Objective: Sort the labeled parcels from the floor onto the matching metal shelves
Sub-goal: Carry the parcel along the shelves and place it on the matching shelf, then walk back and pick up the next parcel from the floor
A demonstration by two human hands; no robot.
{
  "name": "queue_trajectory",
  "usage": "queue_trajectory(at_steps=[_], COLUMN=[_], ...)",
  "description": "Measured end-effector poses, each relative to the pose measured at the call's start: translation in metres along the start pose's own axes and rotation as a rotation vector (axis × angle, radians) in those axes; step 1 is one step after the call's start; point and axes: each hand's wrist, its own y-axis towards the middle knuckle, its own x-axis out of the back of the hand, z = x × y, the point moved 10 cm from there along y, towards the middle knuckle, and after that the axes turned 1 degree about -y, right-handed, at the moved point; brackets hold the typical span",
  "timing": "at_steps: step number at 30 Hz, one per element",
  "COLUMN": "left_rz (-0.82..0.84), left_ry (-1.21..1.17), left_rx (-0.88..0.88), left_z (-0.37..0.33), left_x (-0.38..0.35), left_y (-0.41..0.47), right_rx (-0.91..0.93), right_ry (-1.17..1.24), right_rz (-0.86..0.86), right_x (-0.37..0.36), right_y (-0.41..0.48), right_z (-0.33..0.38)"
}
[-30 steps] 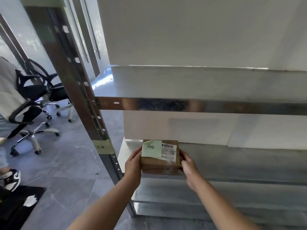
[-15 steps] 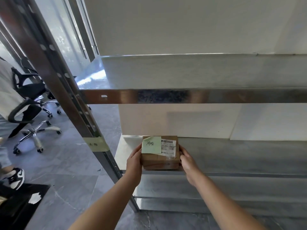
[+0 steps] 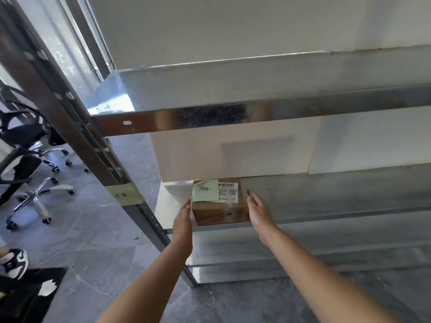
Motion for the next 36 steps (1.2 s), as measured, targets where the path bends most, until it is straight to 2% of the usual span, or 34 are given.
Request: queue_trajectory(at_steps=[2, 6, 10, 13, 18, 27, 29, 33, 36], left_rz=[-0.023, 0.073, 0.251, 0.393, 0.676, 1.044, 1.095, 1.274, 1.383], left_ry=[0.033, 0.095, 0.139, 0.168, 0.346, 0.421, 0.473, 0.668, 0.678], left_rx=[-0.048, -0.179, -0.283, -0.345, -0.480, -0.582, -0.653, -0.935, -0.988], left_z=[-0.014, -0.059, -0.097, -0.101, -0.077, -0.010, 0.002, 0.027, 0.048], left_x=[0.007, -0.007, -0.048, -0.086, -0.159, -0.267, -0.291, -0.337, -0.370], left_y=[-0.014, -0.055, -0.105, -0.143, -0.224, -0.385, -0.418, -0.503, -0.564], right_rx=[0.027, 0.098, 0.188, 0.266, 0.266, 0.098, 0.069, 0.000, -0.047], right_ry=[-0.031, -0.109, -0.224, -0.391, -0.591, -0.611, -0.579, -0.534, -0.461], right_rz=[-0.029, -0.095, -0.170, -0.301, -0.491, -0.832, -0.909, -0.999, -1.055], right_x=[0.014, 0.046, 0.080, 0.114, 0.178, 0.320, 0.350, 0.410, 0.459], right_y=[-0.014, -0.051, -0.094, -0.130, -0.206, -0.348, -0.380, -0.430, -0.461], right_z=[0.009, 0.032, 0.063, 0.078, 0.070, 0.007, -0.006, -0.032, -0.056])
